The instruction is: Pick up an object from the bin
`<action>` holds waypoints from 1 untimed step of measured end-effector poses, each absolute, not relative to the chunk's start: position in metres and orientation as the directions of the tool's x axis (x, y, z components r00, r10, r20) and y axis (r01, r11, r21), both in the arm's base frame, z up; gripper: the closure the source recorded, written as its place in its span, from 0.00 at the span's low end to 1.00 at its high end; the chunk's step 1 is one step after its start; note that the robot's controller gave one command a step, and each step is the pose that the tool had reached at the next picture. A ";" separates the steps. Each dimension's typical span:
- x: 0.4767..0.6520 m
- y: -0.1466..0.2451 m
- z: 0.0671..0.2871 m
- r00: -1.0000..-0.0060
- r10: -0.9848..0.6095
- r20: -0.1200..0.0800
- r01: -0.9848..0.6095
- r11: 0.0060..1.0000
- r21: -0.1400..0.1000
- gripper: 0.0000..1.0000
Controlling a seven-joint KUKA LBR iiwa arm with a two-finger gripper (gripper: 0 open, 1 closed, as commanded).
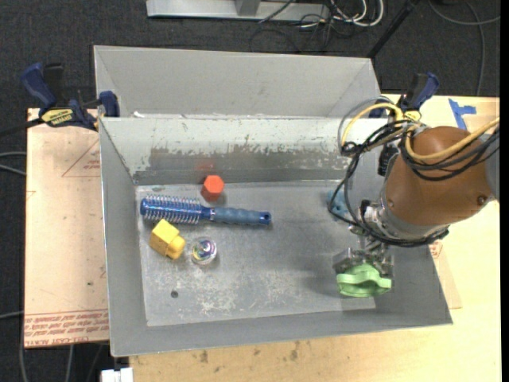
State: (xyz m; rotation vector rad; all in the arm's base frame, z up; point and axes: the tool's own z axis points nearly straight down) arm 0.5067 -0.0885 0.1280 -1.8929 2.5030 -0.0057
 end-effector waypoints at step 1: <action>0.487 -0.115 0.201 -0.280 -0.960 0.000 -0.960 0.280 -0.007 1.00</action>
Offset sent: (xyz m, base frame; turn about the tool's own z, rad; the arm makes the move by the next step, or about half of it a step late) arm -0.0204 -0.0250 0.0691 -0.0003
